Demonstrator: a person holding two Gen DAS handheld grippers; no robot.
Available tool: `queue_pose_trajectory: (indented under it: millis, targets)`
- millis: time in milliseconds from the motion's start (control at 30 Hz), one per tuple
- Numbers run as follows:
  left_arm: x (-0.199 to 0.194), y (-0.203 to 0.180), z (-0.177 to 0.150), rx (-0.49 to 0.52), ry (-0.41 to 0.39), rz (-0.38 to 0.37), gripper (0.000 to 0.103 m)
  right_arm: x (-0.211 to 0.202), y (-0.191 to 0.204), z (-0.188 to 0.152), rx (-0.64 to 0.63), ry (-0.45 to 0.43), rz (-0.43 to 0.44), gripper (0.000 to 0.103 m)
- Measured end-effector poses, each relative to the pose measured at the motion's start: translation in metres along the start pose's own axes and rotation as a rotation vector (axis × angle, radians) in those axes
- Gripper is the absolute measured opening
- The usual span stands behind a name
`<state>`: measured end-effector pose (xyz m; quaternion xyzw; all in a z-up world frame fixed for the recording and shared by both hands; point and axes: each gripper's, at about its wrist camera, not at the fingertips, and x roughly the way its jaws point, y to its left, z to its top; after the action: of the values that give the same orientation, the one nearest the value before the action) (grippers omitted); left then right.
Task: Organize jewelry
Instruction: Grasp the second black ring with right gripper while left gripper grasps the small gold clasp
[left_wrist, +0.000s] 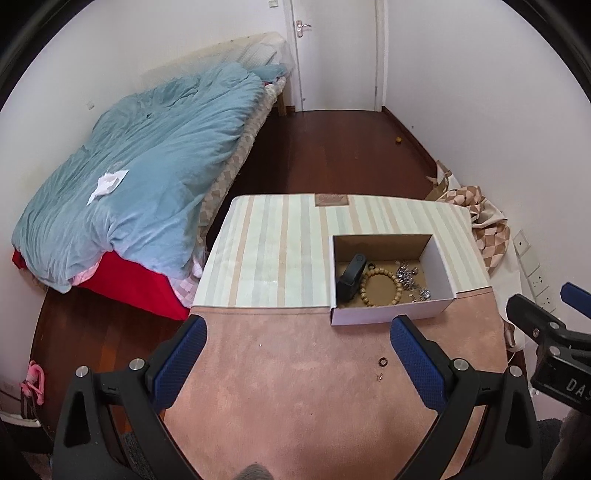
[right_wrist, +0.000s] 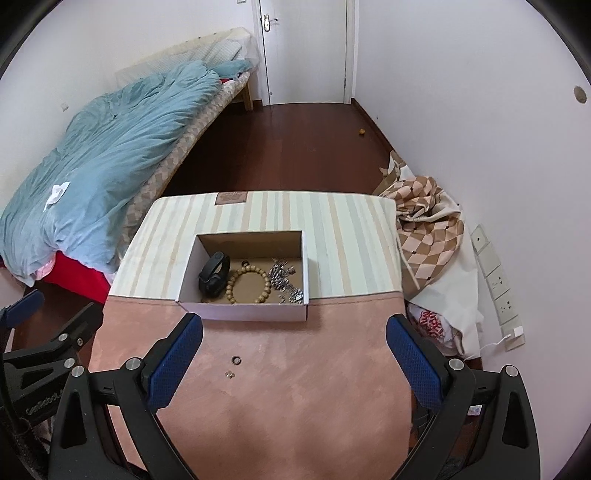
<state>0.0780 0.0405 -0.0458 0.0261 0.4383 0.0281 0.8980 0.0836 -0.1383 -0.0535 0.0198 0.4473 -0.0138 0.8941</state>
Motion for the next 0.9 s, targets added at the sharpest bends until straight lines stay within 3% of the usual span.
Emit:
queue_pose_trajectory:
  millis: [200,267,333,500,700,867,900]
  targets:
    - [0.053,0.012,-0.038,-0.017,0.121,0.056,0.102,0.055,0.004,-0.041,0.03,0.129,0.086,0.1]
    - [0.08,0.014,-0.055,-0.006,0.177,0.071,0.102,0.082,0.007,-0.058,0.043,0.179,0.132,0.092]
    - [0.11,0.016,-0.073,0.008,0.254,0.091,0.102,0.107,0.011,-0.071,0.049,0.222,0.154,0.064]
    - [0.15,0.02,-0.097,0.01,0.345,0.11,0.102,0.152,0.029,-0.087,0.035,0.24,0.189,0.051]
    - [0.165,0.027,-0.1,-0.021,0.381,0.103,0.102,0.175,0.054,-0.087,-0.03,0.247,0.193,0.049]
    - [0.17,0.033,-0.1,-0.031,0.389,0.107,0.102,0.186,0.071,-0.089,-0.1,0.237,0.15,0.028]
    - [0.169,0.034,-0.099,-0.032,0.391,0.108,0.102,0.187,0.073,-0.089,-0.106,0.238,0.142,0.012]
